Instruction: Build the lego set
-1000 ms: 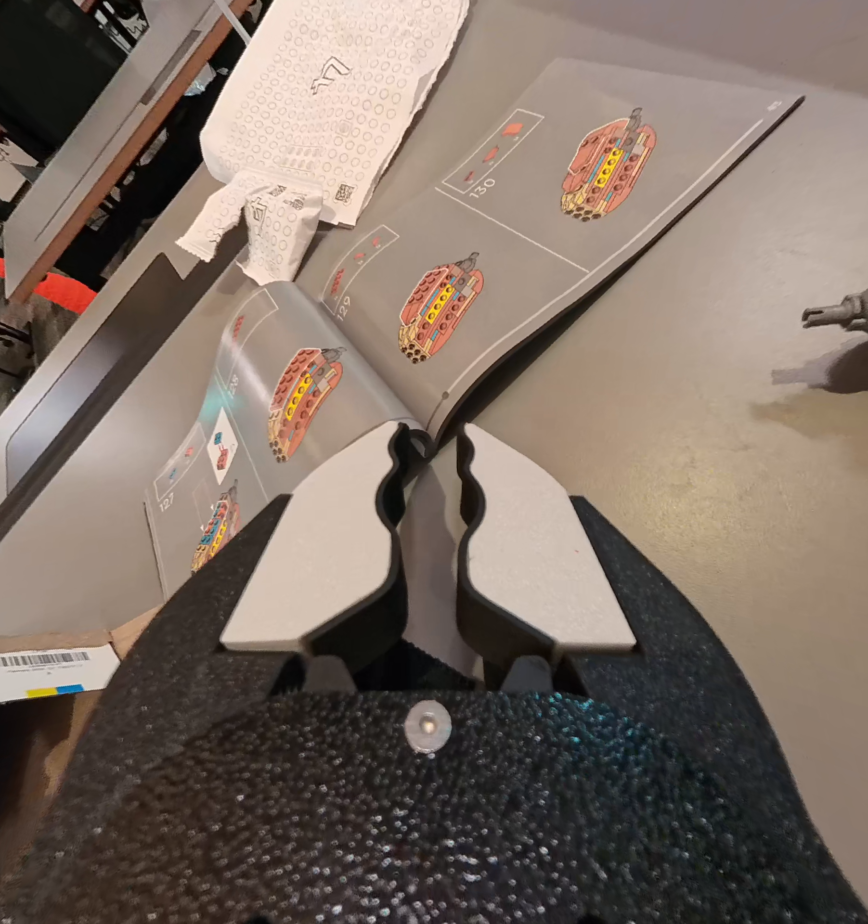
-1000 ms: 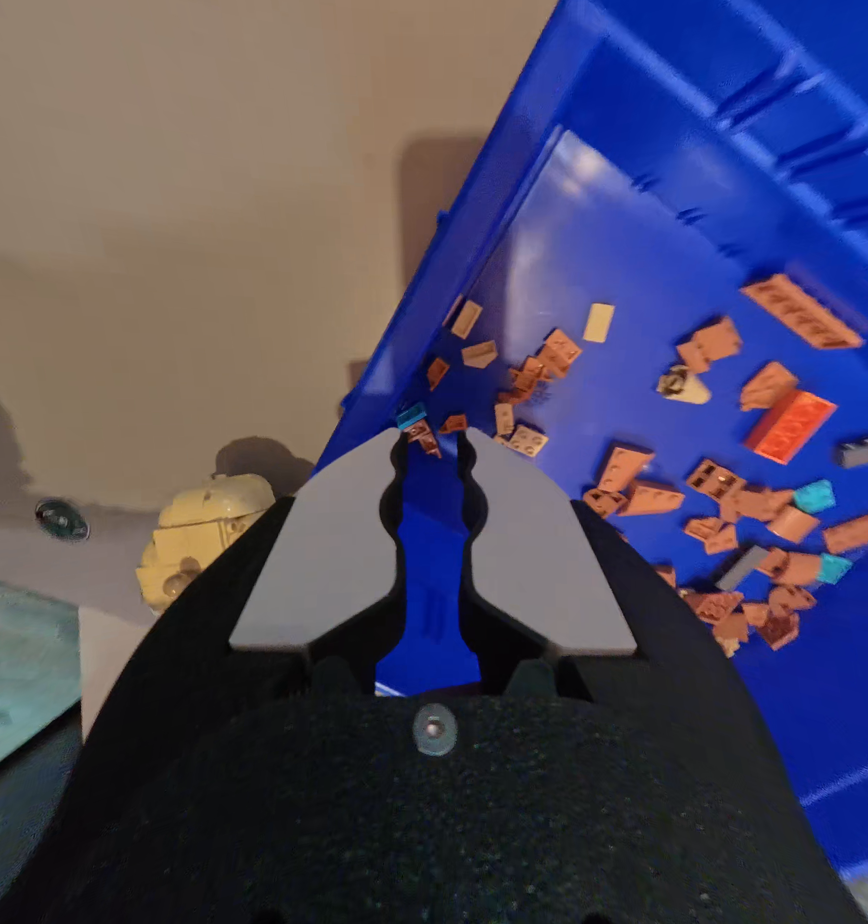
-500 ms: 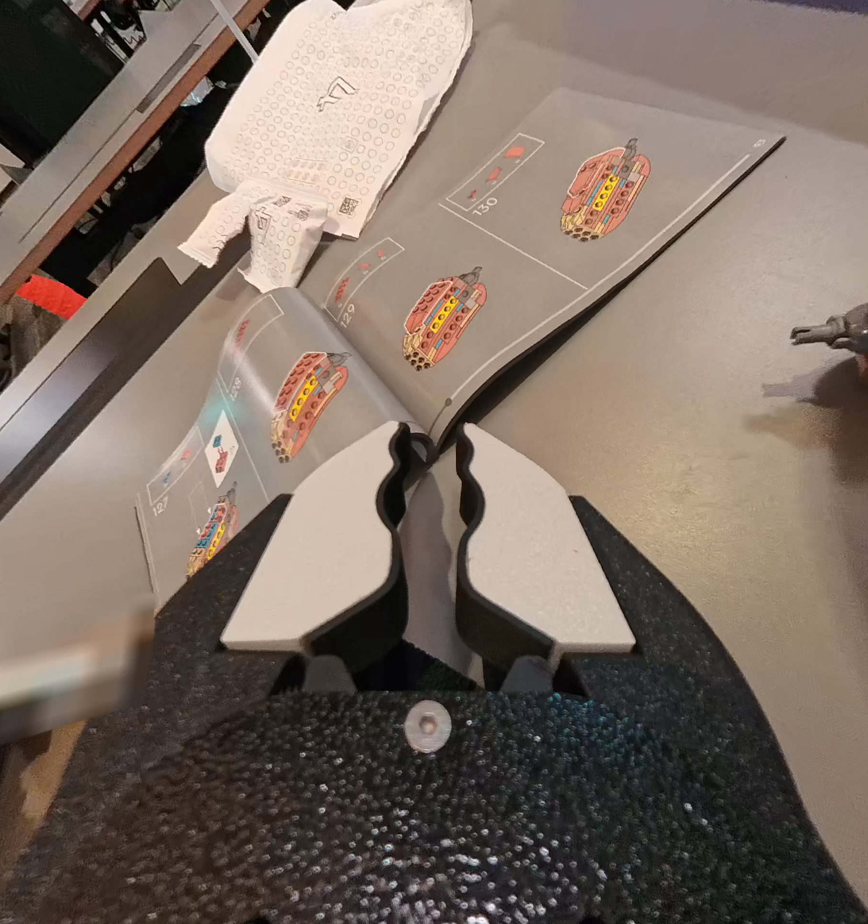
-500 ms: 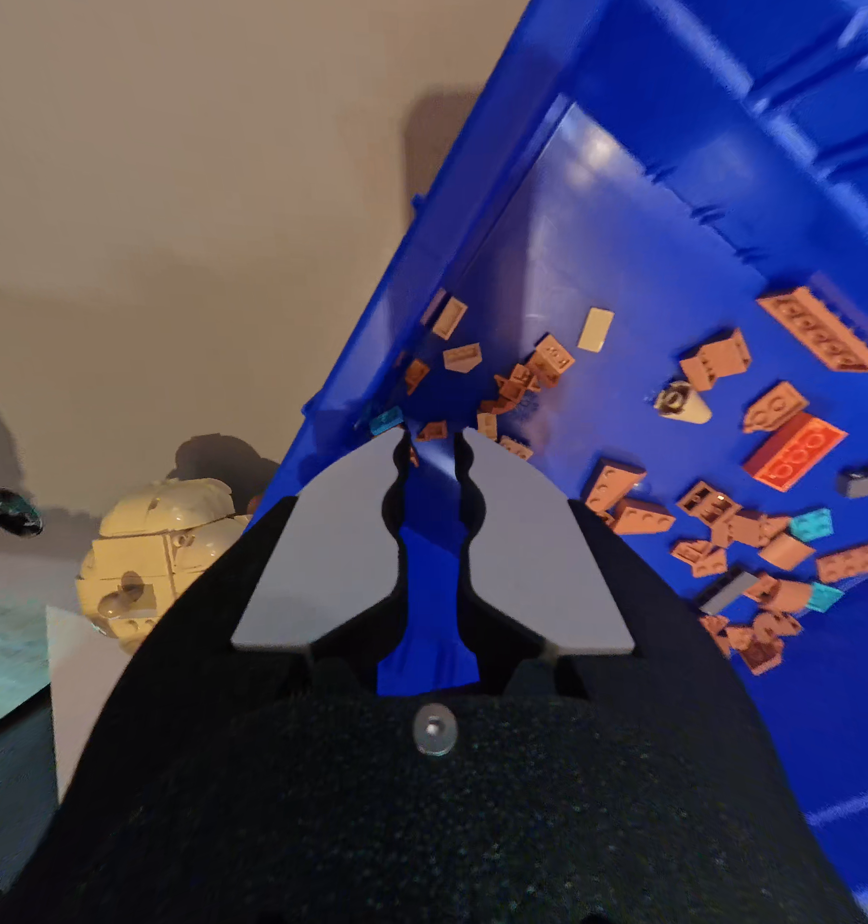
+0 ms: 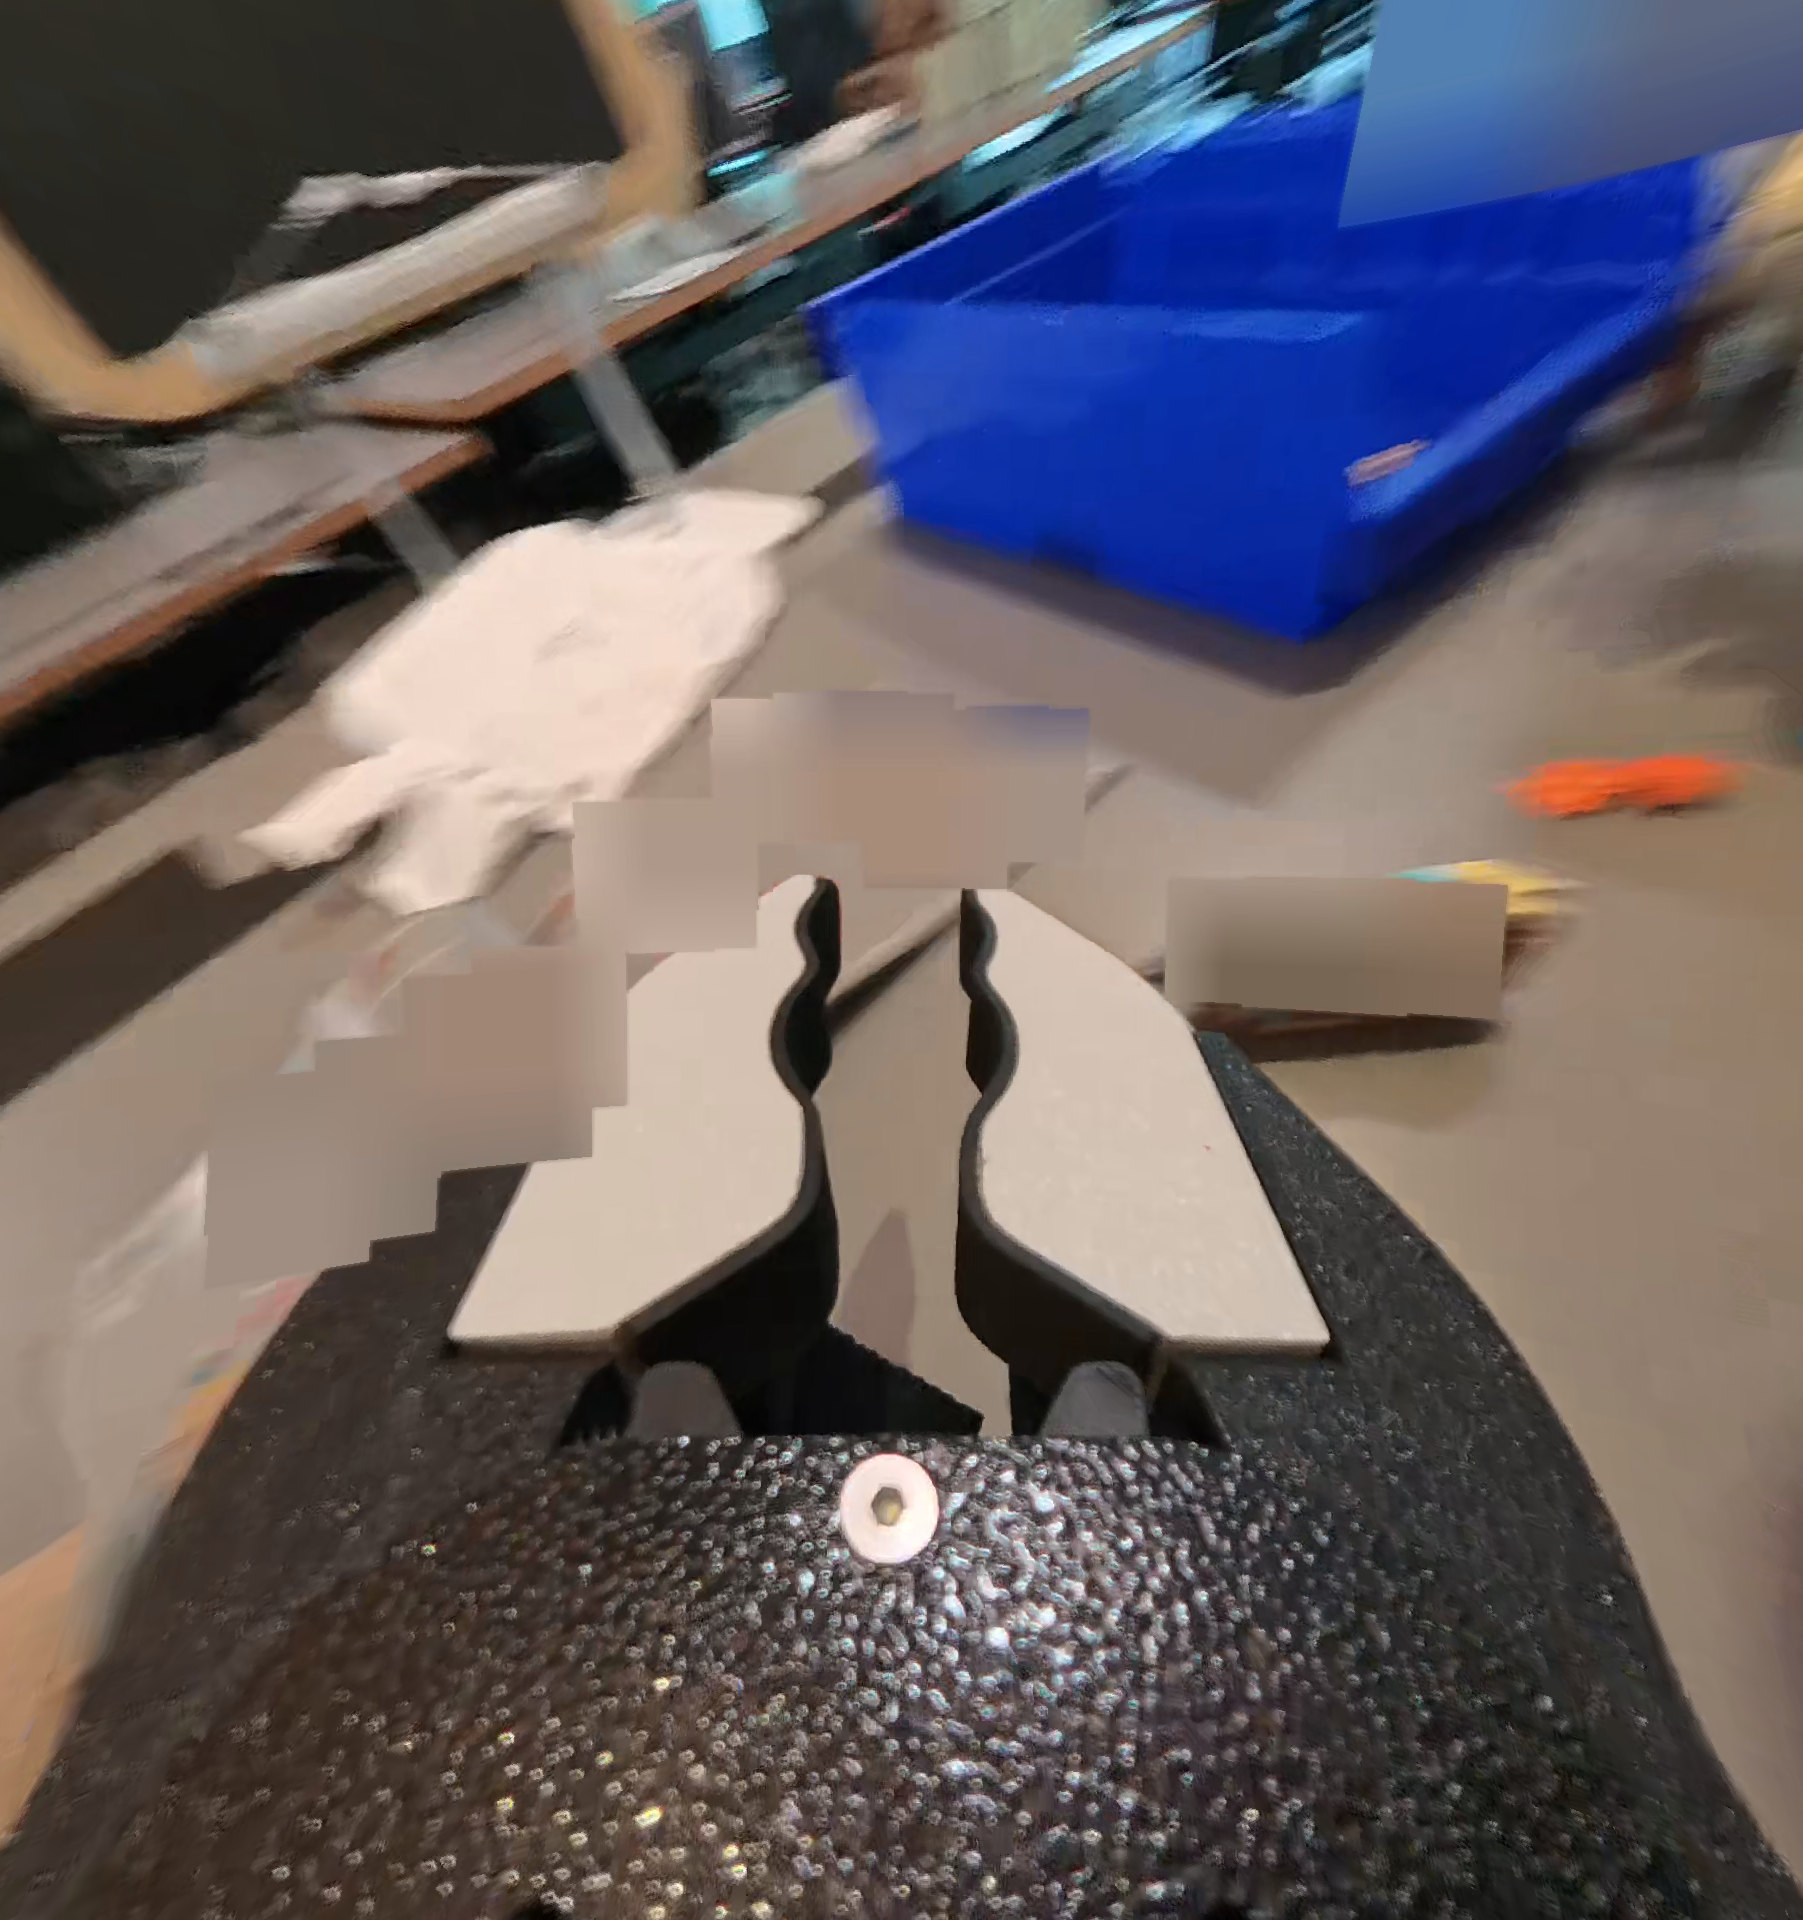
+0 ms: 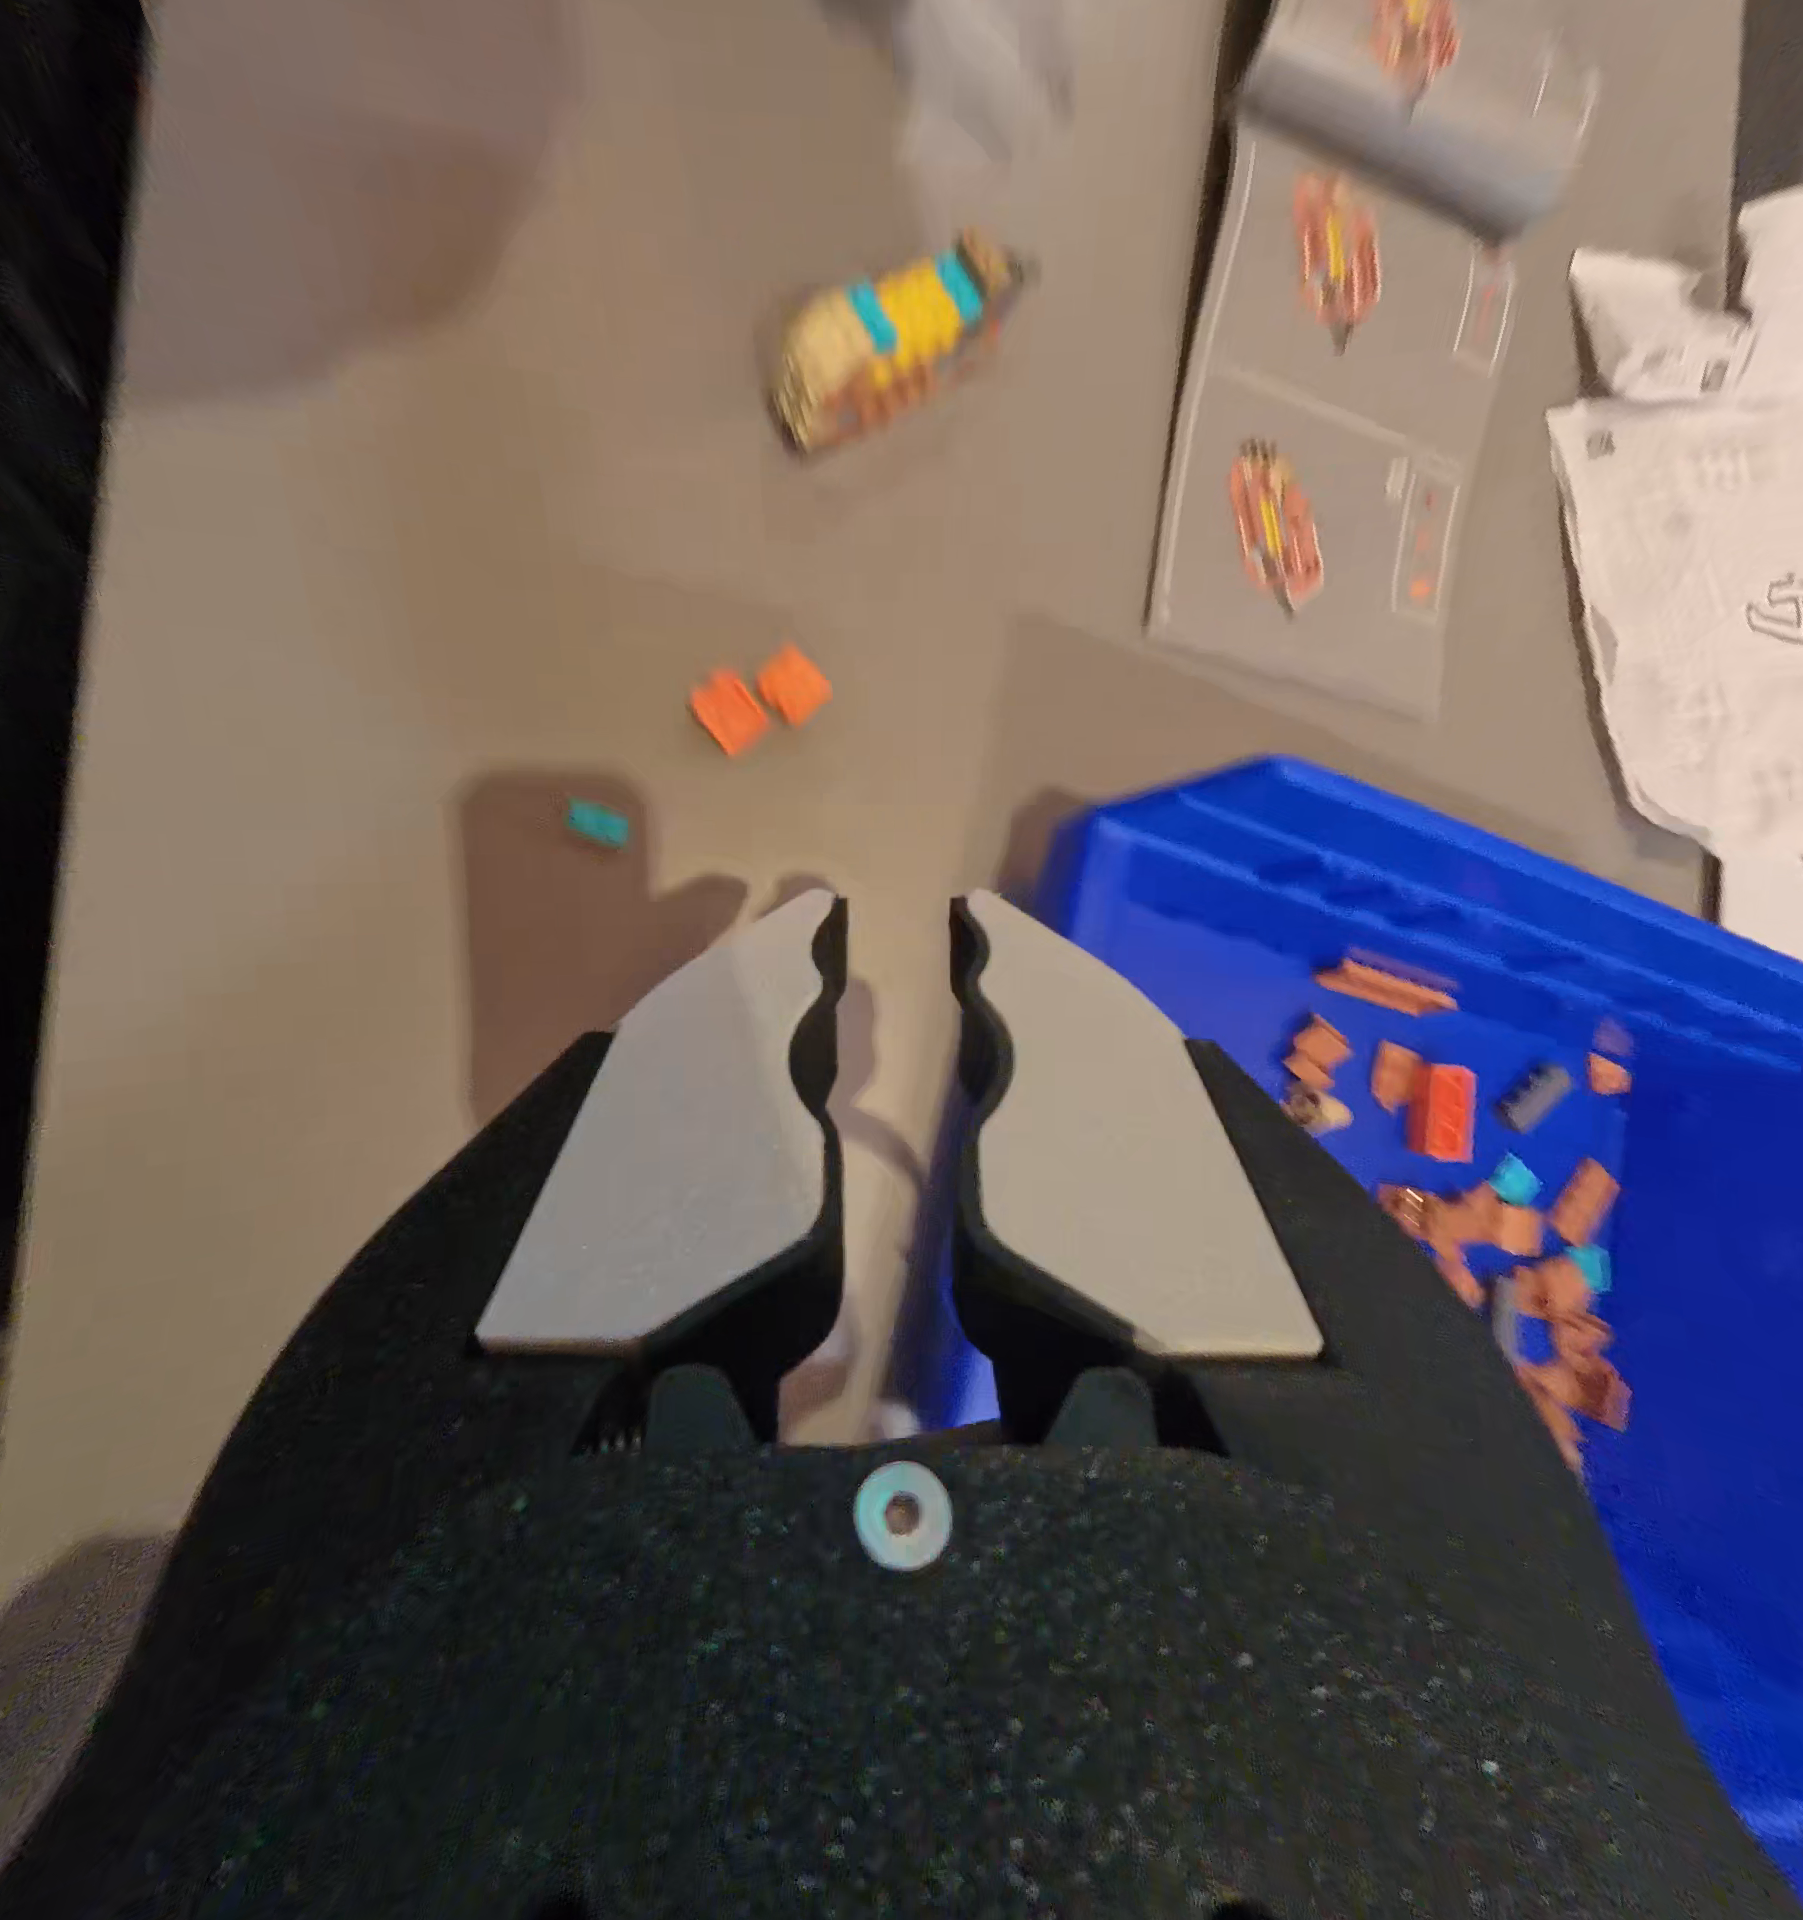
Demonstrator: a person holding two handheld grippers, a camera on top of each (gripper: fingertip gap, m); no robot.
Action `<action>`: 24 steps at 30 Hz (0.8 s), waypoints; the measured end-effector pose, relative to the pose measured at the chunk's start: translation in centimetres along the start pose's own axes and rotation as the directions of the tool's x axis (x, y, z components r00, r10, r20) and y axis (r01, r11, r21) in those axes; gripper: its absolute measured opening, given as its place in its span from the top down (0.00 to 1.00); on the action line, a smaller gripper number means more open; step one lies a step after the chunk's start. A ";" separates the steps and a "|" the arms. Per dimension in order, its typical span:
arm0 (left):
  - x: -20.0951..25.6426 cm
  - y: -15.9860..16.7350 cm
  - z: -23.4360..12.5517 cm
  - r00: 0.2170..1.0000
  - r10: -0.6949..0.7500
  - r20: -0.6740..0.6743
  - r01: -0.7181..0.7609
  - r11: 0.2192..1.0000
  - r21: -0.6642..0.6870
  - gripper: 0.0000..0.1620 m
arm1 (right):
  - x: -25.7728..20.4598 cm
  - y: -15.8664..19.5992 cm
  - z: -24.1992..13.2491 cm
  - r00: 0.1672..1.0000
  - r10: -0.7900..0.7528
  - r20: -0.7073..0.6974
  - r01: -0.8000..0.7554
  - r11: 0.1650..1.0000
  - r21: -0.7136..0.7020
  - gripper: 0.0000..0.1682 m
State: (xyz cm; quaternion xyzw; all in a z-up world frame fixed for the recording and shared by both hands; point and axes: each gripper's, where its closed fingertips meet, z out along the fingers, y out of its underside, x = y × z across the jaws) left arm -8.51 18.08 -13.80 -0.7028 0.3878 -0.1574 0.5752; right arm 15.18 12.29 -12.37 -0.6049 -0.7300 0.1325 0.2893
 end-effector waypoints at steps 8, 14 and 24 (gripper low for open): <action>9.2 -0.3 -1.6 0.975 -0.092 -0.200 0.103 0.994 0.044 0.84 | -7.2 -9.4 6.3 0.970 0.234 -0.068 -0.189 0.897 0.400 0.89; 10.7 -0.7 -3.0 0.988 -0.114 -0.102 0.121 0.990 0.067 0.85 | -8.1 -14.2 9.2 0.883 0.470 -0.010 -0.356 0.683 0.638 0.90; 11.0 -0.8 -3.4 0.999 -0.045 -0.028 0.048 0.995 0.084 0.86 | -5.8 -14.4 7.9 0.773 0.634 -0.022 -0.381 0.492 0.783 0.93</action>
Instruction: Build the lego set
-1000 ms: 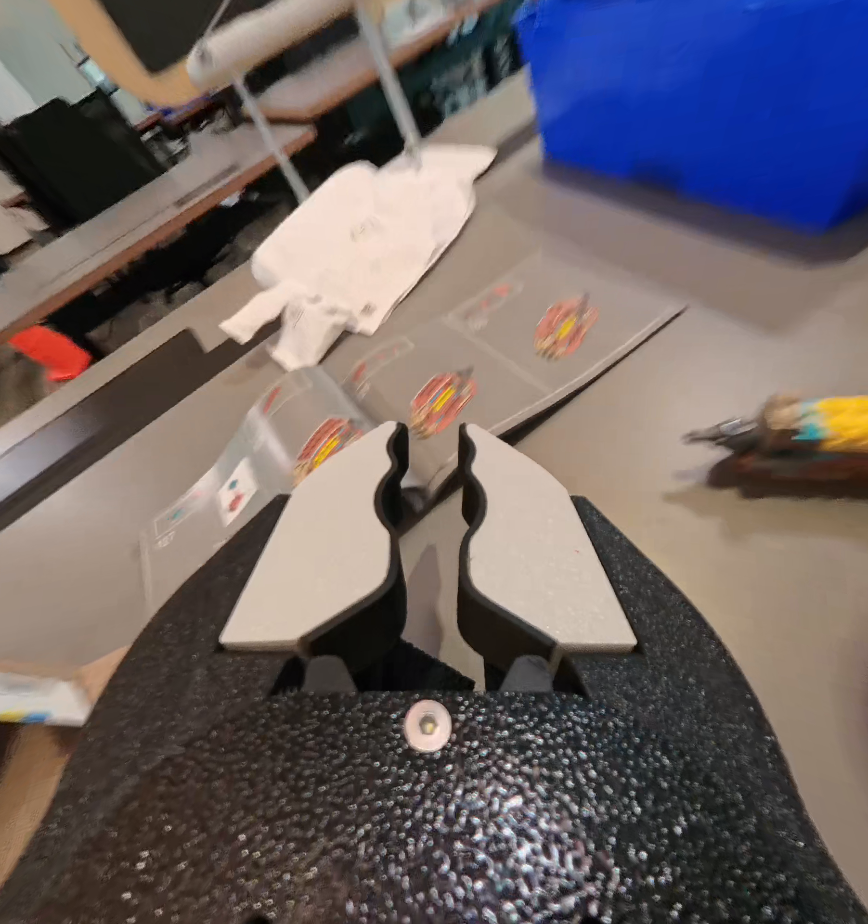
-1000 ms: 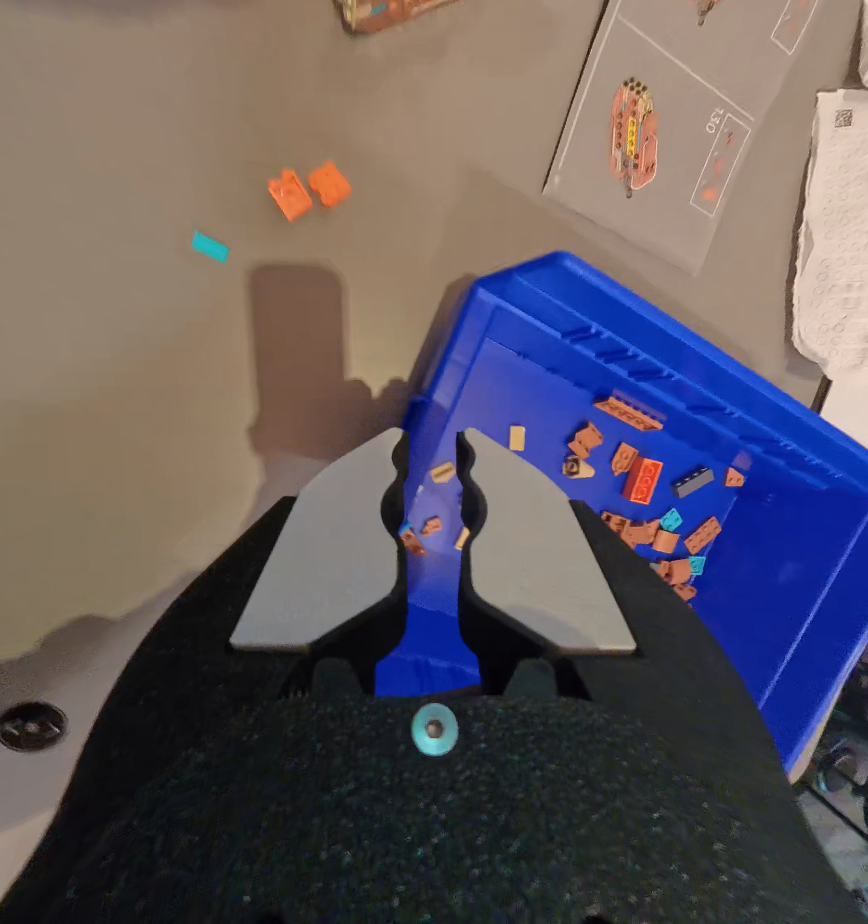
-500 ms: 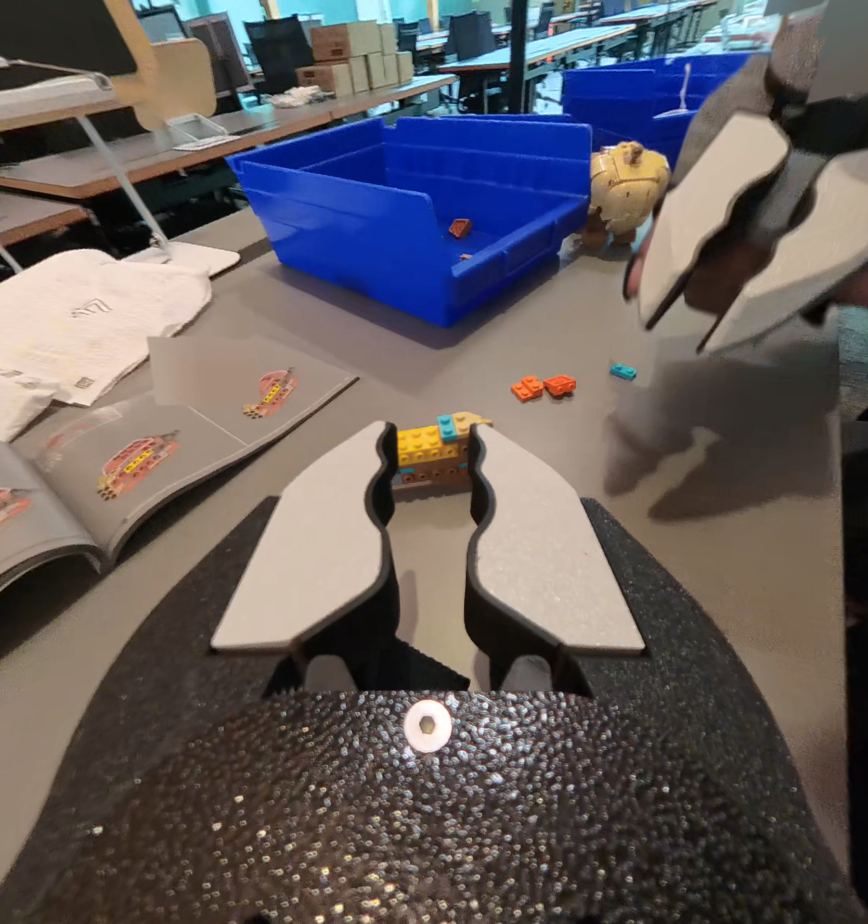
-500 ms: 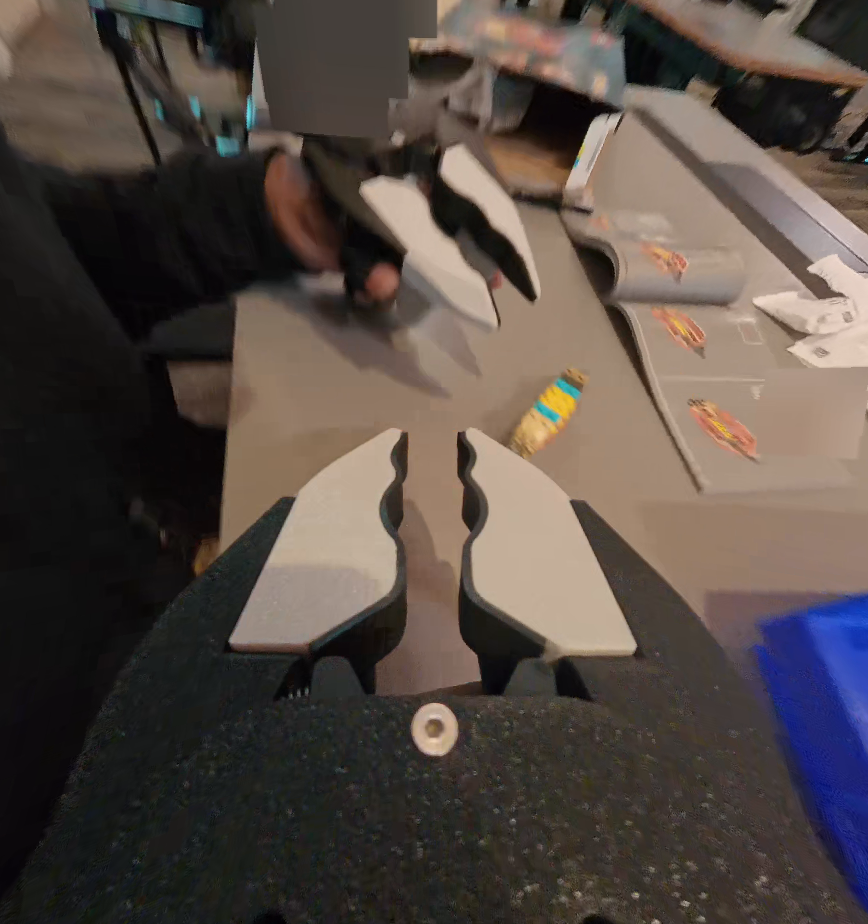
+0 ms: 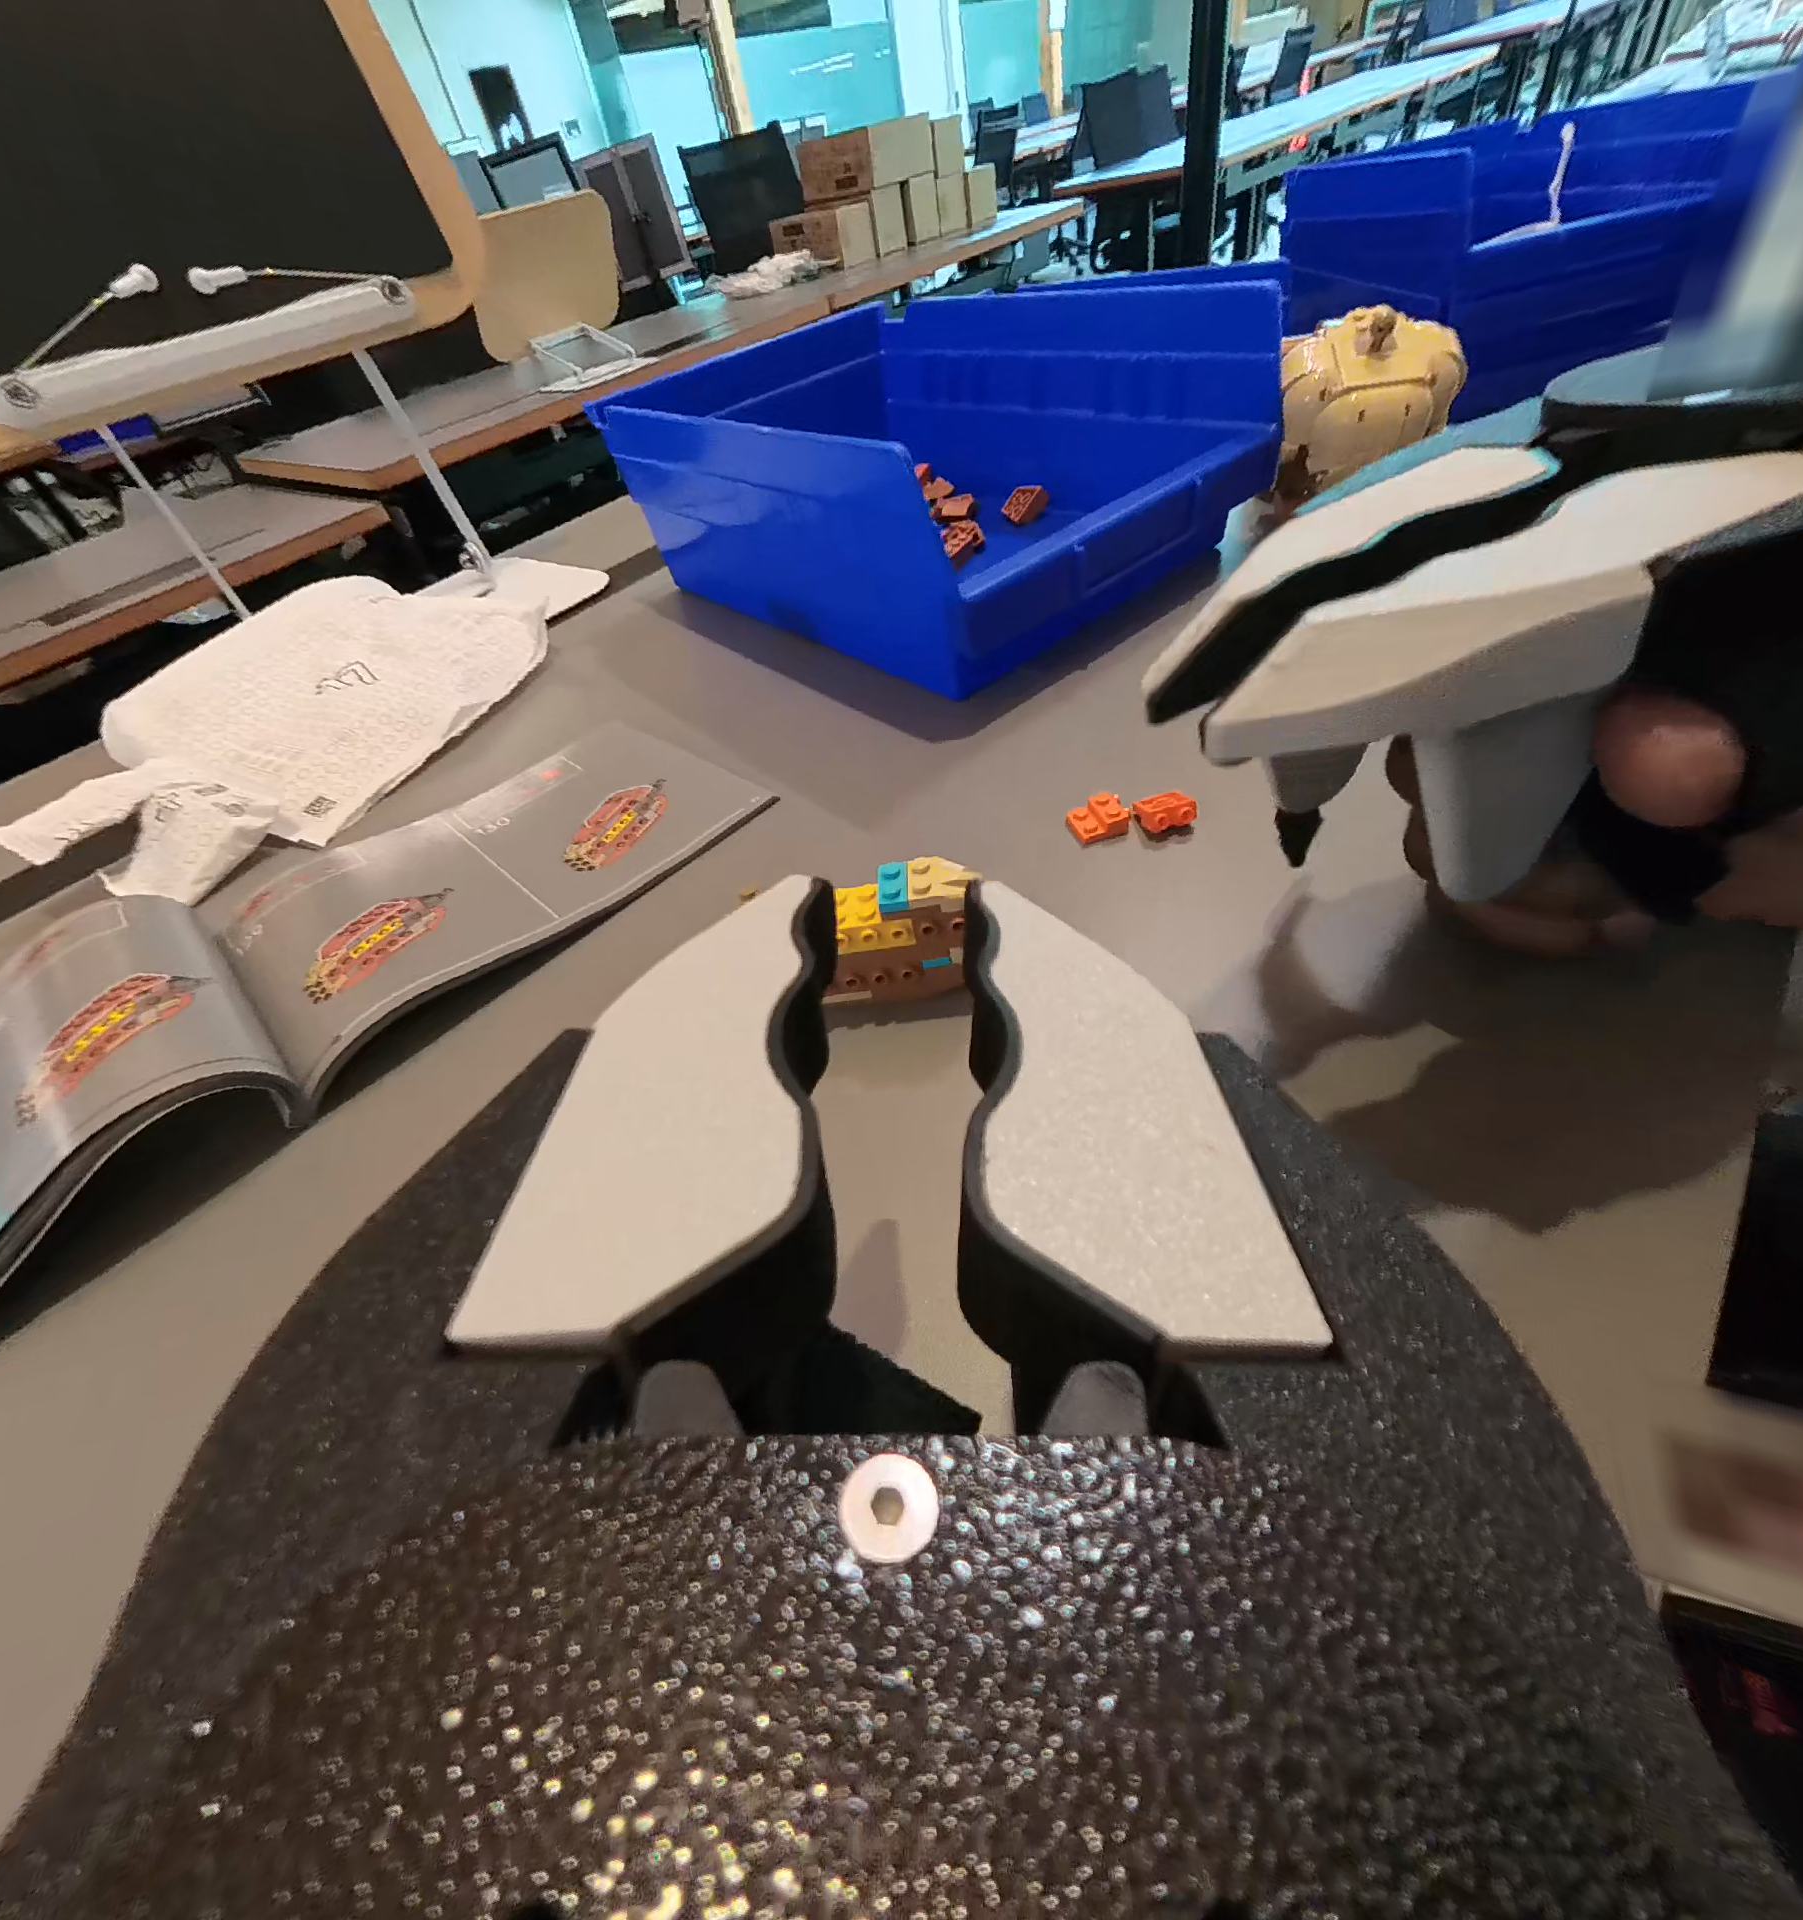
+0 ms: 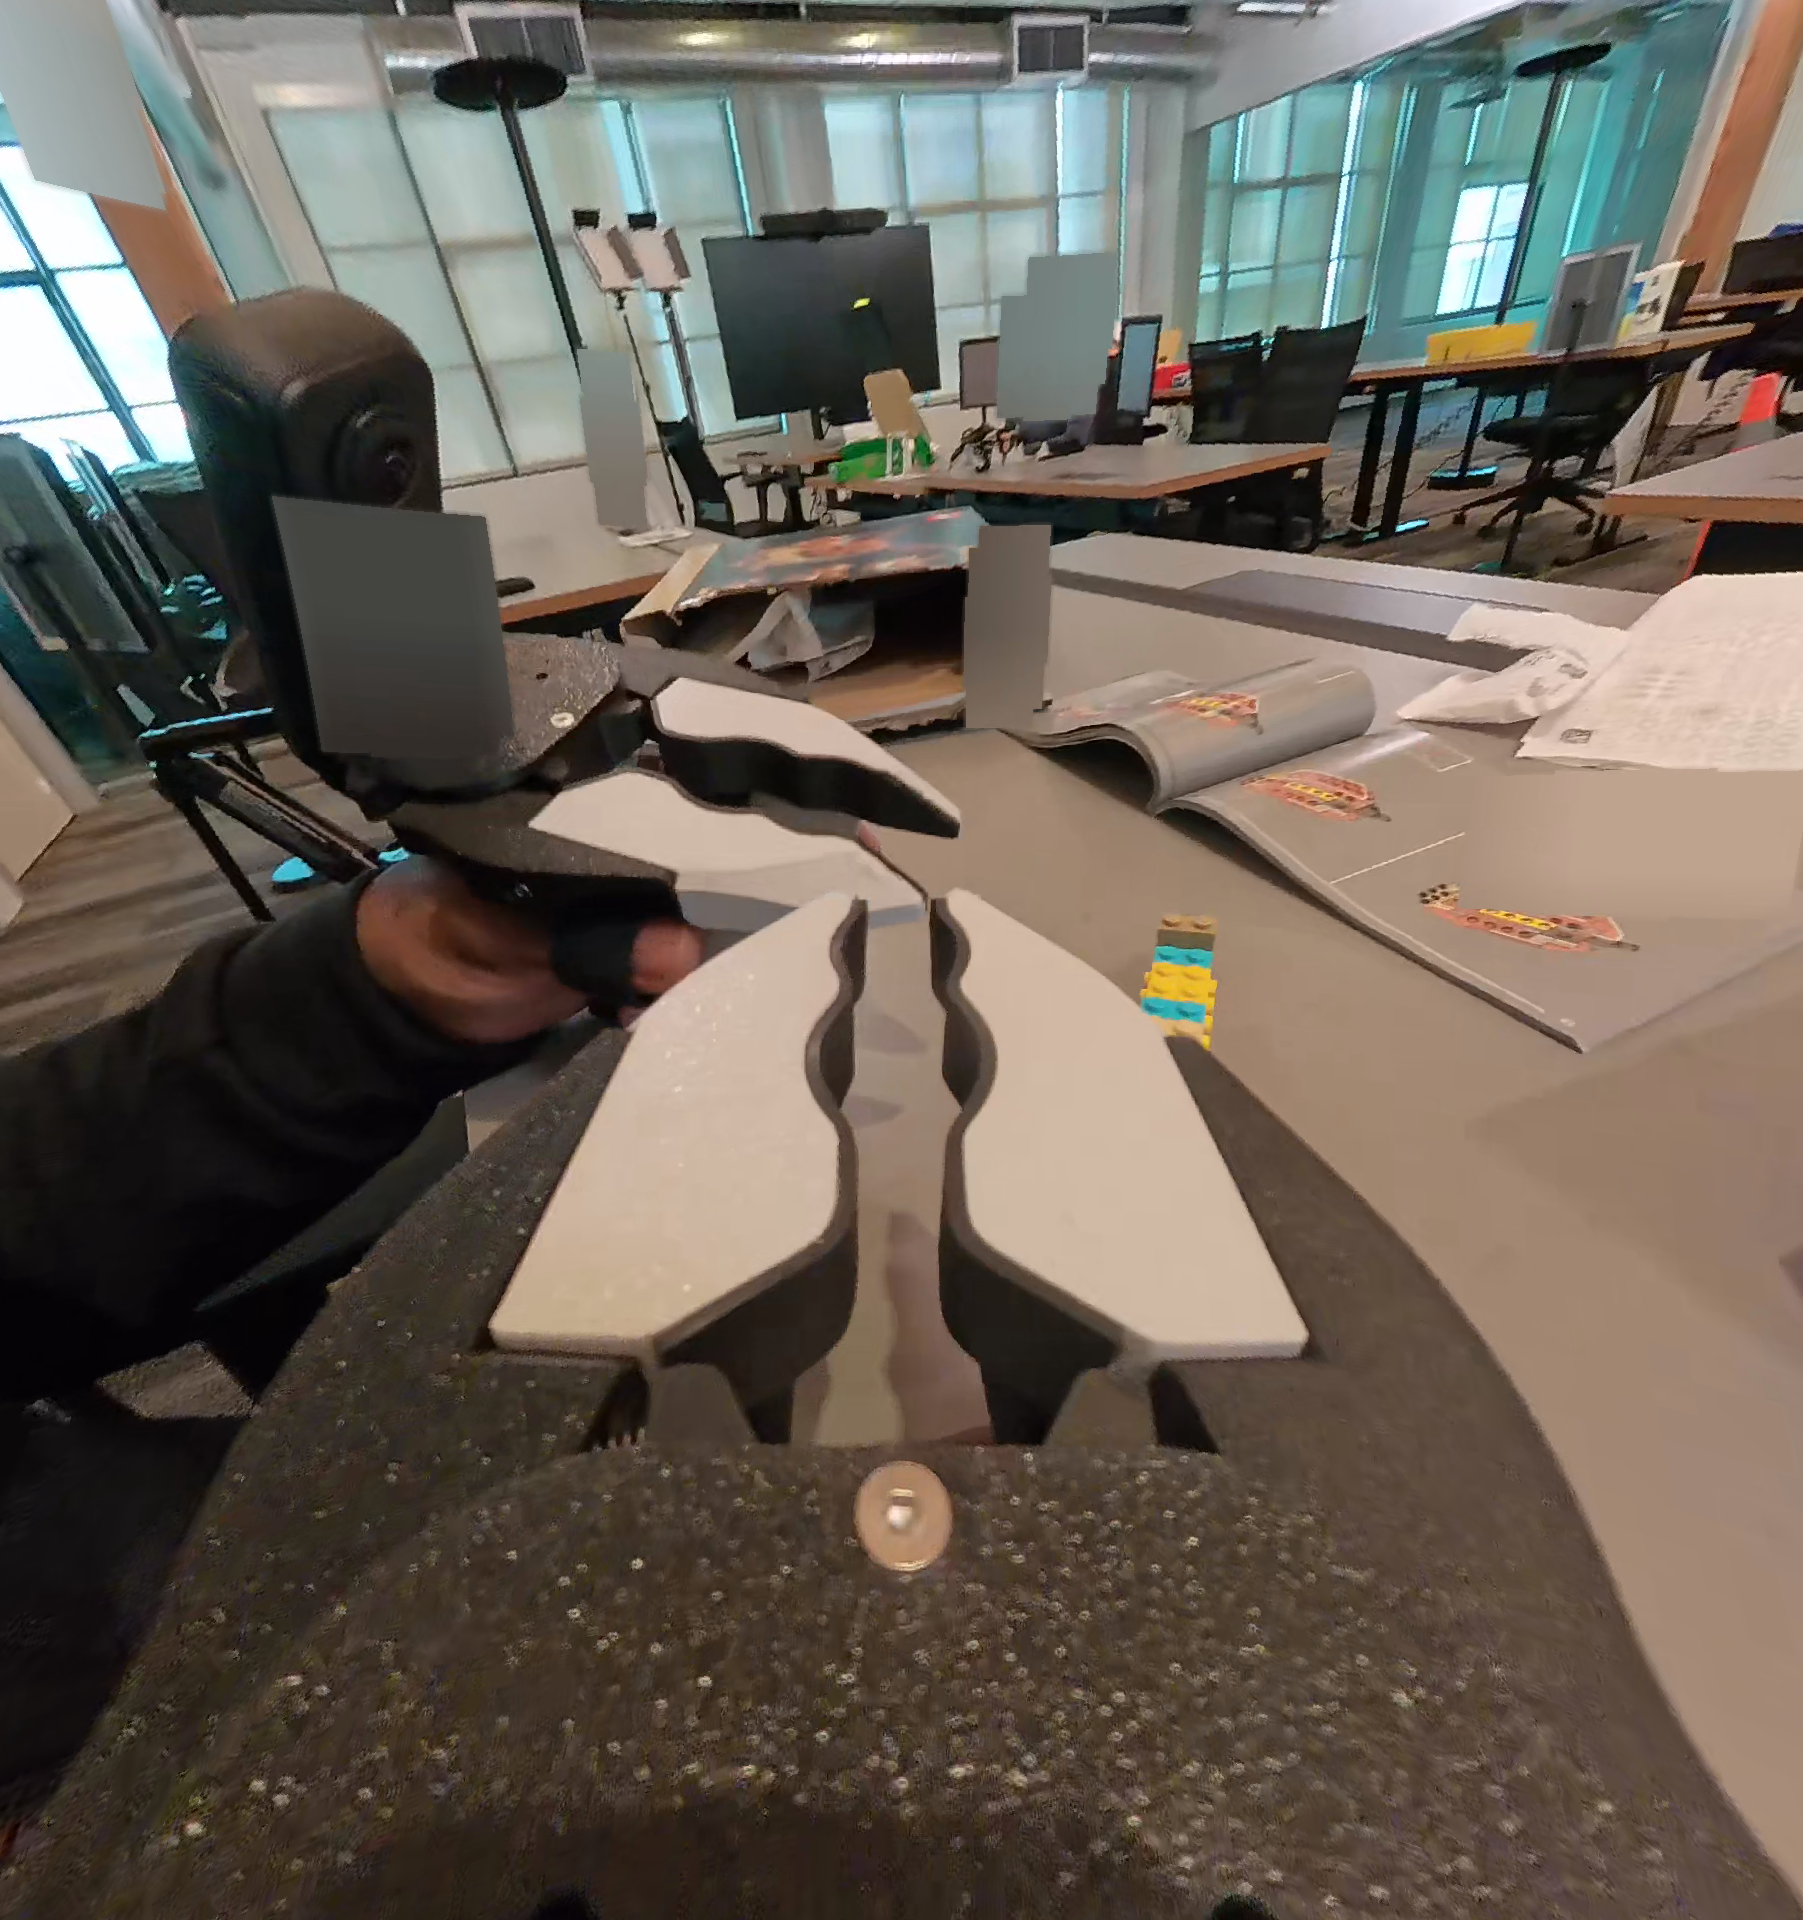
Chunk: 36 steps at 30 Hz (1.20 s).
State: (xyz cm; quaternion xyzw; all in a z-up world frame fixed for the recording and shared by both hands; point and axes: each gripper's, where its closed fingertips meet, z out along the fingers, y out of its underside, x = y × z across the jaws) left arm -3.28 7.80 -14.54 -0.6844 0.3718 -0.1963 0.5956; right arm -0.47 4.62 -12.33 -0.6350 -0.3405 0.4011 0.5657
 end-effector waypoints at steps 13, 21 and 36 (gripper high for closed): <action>-1.1 1.1 0.8 0.989 0.067 0.134 -0.054 0.994 -0.099 0.87 | 0.8 -0.5 -0.4 0.995 -0.032 -0.092 0.035 0.999 0.035 0.95; -1.6 1.0 0.7 0.974 0.104 0.199 -0.085 0.991 -0.101 0.87 | 1.1 -0.6 -0.5 0.990 -0.049 -0.130 0.054 0.998 0.036 0.96; 0.2 0.8 0.6 0.934 0.294 0.203 -0.279 0.955 -0.102 0.93 | 1.3 -1.2 -1.2 0.975 -0.100 -0.197 0.118 0.990 0.082 0.99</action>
